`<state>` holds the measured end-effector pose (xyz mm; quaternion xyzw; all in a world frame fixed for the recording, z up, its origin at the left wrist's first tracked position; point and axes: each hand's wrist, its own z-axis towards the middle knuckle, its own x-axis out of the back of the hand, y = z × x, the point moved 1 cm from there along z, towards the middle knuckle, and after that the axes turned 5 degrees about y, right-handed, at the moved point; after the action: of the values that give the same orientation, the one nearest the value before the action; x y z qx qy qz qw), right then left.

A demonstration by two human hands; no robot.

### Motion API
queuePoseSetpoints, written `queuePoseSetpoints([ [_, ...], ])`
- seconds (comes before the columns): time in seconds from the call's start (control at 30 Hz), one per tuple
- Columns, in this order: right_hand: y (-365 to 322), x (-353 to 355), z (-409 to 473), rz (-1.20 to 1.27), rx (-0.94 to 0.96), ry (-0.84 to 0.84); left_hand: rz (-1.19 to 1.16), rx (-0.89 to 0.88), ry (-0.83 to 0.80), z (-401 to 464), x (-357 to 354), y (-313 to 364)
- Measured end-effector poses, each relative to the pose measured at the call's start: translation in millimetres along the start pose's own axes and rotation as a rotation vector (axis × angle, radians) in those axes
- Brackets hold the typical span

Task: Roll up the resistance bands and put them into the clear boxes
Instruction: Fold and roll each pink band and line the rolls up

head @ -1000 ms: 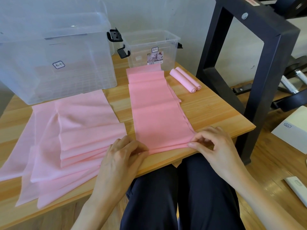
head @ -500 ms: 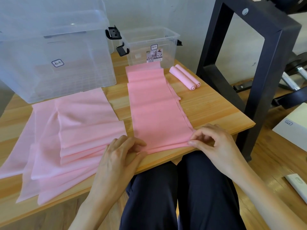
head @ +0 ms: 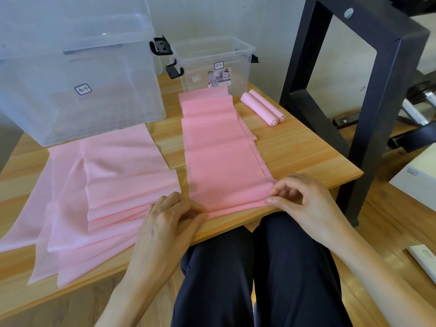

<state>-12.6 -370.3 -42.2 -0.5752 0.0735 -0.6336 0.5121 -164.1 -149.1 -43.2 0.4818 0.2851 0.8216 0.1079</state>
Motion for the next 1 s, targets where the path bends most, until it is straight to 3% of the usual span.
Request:
queuePoseSetpoints([
  [0.17,2.2,-2.9,-4.6,0.045,0.016,0.078,0.008,-0.031,0.055,0.8,-2.3,3.2],
  [0.47,0.2,1.8,0.9,-0.031,0.008,-0.050,0.017,-0.044,0.018,0.6,1.2,1.7],
  [0.77,-1.0,-2.7,-7.7,0.067,0.013,0.069,0.010,-0.030,0.045,1.1,-0.7,-0.2],
  [1.0,-2.9,0.1,-3.3,0.015,0.024,0.015,0.034,-0.050,0.007,1.3,1.4,3.4],
])
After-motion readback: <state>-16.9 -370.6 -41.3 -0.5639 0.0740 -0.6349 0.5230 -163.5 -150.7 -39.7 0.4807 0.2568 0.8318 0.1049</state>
